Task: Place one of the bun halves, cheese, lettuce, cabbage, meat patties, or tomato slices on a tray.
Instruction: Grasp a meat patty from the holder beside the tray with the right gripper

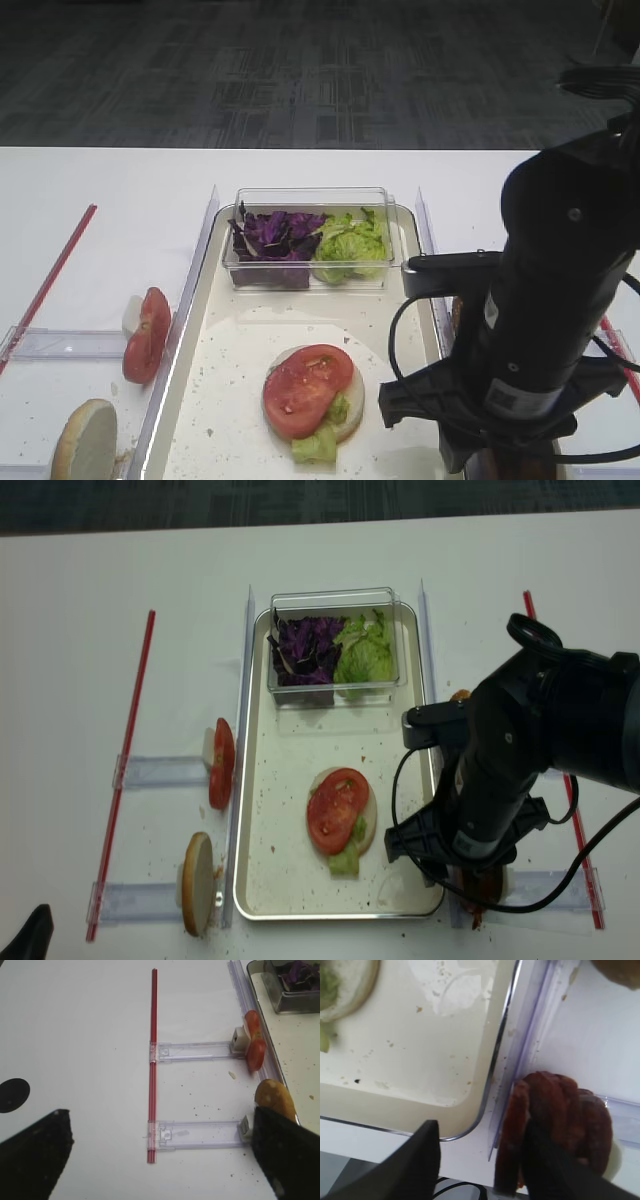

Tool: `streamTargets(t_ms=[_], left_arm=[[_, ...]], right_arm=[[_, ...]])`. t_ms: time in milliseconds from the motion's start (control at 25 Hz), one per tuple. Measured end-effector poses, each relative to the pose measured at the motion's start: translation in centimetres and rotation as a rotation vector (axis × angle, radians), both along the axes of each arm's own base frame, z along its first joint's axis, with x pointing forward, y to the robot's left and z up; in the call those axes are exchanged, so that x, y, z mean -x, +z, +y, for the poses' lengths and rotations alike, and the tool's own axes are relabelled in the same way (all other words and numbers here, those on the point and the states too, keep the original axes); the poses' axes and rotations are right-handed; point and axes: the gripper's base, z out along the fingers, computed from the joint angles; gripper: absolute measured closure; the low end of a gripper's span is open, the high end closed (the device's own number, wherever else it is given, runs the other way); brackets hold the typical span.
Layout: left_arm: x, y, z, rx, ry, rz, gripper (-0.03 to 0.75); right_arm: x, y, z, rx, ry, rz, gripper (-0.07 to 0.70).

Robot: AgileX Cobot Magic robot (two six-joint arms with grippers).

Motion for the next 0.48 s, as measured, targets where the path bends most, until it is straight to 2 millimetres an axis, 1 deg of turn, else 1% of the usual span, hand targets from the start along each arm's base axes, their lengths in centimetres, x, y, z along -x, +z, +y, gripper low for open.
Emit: streamTargets(t_ms=[160,240,280,480], left_arm=[[0.0,0.0,0.0,0.0,0.0,0.0,0.044],[0.0,0.0,0.0,0.0,0.0,0.0,0.044],[0.0,0.0,0.0,0.0,0.0,0.0,0.044],[0.0,0.0,0.0,0.0,0.0,0.0,0.044]], right_arm=[[0.03,-0.03,-0.25,0.027,0.009,0.002,0.393],[0.02,-0.04,-0.37,0.039,0.013,0.001,0.498],[0.02,-0.04,-0.4,0.043,0.015,0.001,0.516],[0.03,-0.04,-0.42,0.045,0.017,0.001,0.516]])
